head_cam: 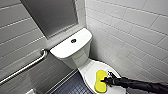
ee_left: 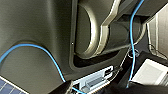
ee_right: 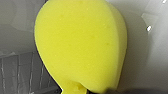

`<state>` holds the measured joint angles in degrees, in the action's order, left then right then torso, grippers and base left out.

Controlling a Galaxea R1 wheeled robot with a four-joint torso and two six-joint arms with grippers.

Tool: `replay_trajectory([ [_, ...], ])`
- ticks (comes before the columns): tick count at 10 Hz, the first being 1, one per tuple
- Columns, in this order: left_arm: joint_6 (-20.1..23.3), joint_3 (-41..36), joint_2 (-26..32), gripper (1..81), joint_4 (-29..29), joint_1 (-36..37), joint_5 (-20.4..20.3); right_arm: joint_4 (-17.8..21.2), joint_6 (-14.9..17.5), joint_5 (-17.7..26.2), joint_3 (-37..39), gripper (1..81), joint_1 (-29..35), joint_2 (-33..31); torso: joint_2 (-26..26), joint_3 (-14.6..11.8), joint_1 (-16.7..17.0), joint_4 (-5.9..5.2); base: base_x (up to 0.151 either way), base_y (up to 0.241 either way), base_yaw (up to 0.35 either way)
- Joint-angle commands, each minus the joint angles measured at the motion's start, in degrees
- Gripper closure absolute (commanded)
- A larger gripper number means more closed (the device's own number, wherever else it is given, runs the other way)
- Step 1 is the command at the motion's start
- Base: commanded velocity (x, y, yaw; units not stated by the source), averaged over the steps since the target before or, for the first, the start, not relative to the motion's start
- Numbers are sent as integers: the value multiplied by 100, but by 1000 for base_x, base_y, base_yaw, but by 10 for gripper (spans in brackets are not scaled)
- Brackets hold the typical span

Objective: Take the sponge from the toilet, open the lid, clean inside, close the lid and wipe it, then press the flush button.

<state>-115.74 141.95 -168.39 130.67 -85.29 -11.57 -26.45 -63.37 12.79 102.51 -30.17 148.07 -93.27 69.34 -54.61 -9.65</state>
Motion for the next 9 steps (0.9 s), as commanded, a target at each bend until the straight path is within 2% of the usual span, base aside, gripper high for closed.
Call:
replay_trajectory([
  [1, 16, -18, 59, 10, 90, -160, 76, -53, -273, 479, -558, 811, 165, -837, 0, 0, 0, 0, 0, 0, 0],
  [7, 69, -18, 59, 10, 90, -160, 76, -53, -607, 286, -1744, 811, -467, -2411, 0, -2, 0, 0, 0, 0, 0],
  [9, 86, -18, 59, 10, 90, -160, 85, -53, -668, -56, -1937, 811, -915, -2849, 0, 0, 0, 0, 0, 0, 0],
])
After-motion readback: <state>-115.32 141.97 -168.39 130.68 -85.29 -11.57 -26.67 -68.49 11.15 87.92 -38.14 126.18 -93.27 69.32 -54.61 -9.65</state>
